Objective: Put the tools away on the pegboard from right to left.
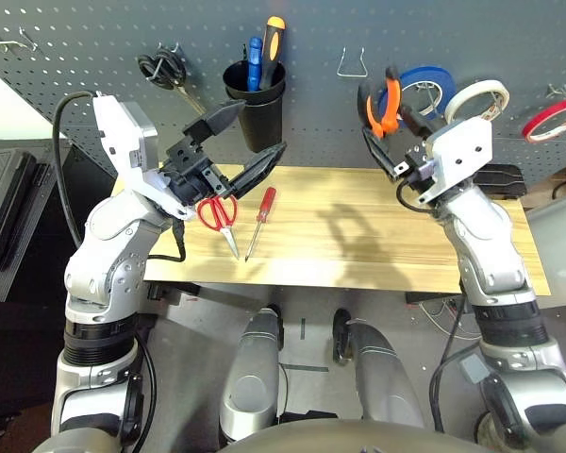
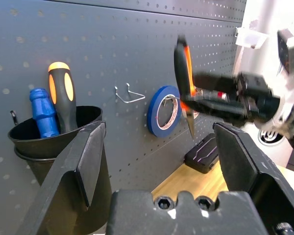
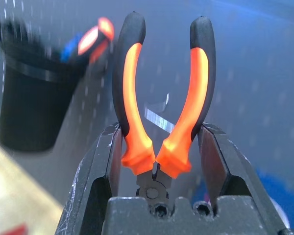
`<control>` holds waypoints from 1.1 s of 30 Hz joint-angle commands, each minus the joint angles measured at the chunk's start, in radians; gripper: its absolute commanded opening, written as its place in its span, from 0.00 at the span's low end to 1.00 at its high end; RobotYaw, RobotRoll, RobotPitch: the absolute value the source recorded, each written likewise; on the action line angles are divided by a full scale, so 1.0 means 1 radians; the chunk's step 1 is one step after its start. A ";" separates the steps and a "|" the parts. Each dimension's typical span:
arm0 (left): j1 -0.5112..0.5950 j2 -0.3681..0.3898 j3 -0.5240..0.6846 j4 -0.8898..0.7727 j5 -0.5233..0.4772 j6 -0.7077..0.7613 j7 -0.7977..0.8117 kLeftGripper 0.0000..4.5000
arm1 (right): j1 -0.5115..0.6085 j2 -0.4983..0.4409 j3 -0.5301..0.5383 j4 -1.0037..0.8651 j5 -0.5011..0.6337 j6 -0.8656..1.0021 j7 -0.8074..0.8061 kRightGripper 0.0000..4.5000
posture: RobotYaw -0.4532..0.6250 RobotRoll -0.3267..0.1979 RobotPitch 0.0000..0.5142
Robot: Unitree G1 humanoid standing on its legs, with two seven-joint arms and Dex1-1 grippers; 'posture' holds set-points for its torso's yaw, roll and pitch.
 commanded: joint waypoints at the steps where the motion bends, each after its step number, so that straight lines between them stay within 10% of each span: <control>1: -0.002 -0.005 -0.012 0.008 0.004 -0.012 -0.009 1.00 | -0.036 0.013 -0.018 -0.038 0.007 0.003 -0.025 0.55 | 0.70 0.62 0.46; 33: 0.004 -0.001 -0.026 0.016 0.024 -0.027 0.002 1.00 | -0.489 0.141 -0.029 0.641 -0.041 -0.255 -0.163 0.55 | 0.73 0.62 0.48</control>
